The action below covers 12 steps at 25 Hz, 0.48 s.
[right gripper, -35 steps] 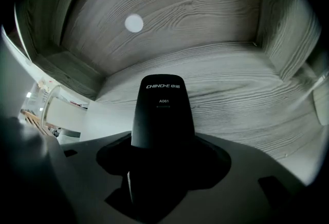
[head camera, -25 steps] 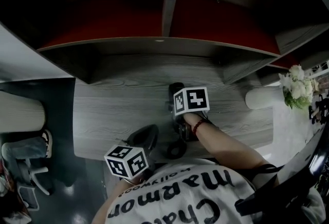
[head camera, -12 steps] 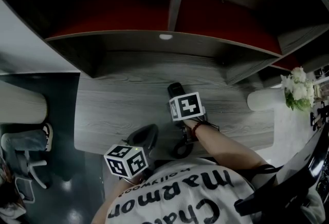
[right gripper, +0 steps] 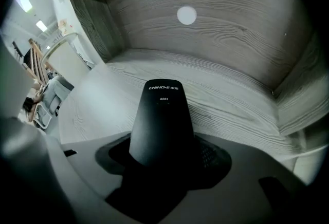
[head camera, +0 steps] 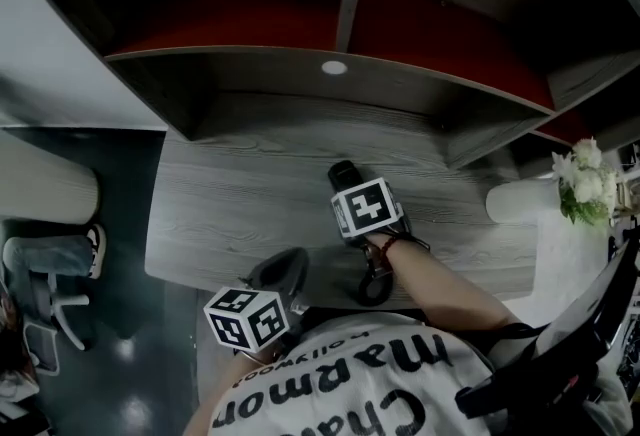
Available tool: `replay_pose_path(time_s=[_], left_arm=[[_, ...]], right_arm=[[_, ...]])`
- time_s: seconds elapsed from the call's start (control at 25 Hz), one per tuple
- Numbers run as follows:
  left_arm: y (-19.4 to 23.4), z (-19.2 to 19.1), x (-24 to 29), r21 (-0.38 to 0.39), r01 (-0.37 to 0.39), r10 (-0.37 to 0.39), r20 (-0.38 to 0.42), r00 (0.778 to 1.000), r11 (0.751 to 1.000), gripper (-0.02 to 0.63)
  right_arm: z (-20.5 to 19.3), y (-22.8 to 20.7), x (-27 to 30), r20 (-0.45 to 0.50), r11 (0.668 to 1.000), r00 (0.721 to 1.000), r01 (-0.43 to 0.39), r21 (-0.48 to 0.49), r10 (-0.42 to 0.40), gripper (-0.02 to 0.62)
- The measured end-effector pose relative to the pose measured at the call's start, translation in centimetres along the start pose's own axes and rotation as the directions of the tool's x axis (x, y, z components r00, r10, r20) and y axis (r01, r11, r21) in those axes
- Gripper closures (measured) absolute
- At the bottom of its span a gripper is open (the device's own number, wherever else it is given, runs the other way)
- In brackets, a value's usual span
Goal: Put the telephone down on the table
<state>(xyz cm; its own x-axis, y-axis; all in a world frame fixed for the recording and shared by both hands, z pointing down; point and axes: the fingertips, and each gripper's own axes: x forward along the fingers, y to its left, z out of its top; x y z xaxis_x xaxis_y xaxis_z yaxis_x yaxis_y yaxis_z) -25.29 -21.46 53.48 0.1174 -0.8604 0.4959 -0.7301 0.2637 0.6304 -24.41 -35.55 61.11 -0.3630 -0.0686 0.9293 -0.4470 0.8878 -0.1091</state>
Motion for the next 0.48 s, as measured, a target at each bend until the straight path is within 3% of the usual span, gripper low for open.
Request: replay_pose_path(time_s=[0.12,0.28,0.48], left_arm=[[0.4,-0.3,-0.3,-0.016,-0.029,0.029,0.025,0.999,0.999,0.597],[0.1,-1.0,-0.8,-0.036,-0.053,0.055,0.041,0.998,0.998,0.597],[-1.2,-1.4,-0.9,-0.01,-0.089,0.089,0.057,0.994,0.996,0.597]], right_arm=[[0.1,0.1,0.0,0.006,0.999,0.999,-0.035,-0.029,0.035,0.308],[-0.4,0.2,-0.2,-0.005,0.989,0.999,-0.049,-0.141,0.049,0.307],[-1.5,1.1,-0.2,-0.055,0.964,0.993,-0.112,-0.243,0.102,0.305]])
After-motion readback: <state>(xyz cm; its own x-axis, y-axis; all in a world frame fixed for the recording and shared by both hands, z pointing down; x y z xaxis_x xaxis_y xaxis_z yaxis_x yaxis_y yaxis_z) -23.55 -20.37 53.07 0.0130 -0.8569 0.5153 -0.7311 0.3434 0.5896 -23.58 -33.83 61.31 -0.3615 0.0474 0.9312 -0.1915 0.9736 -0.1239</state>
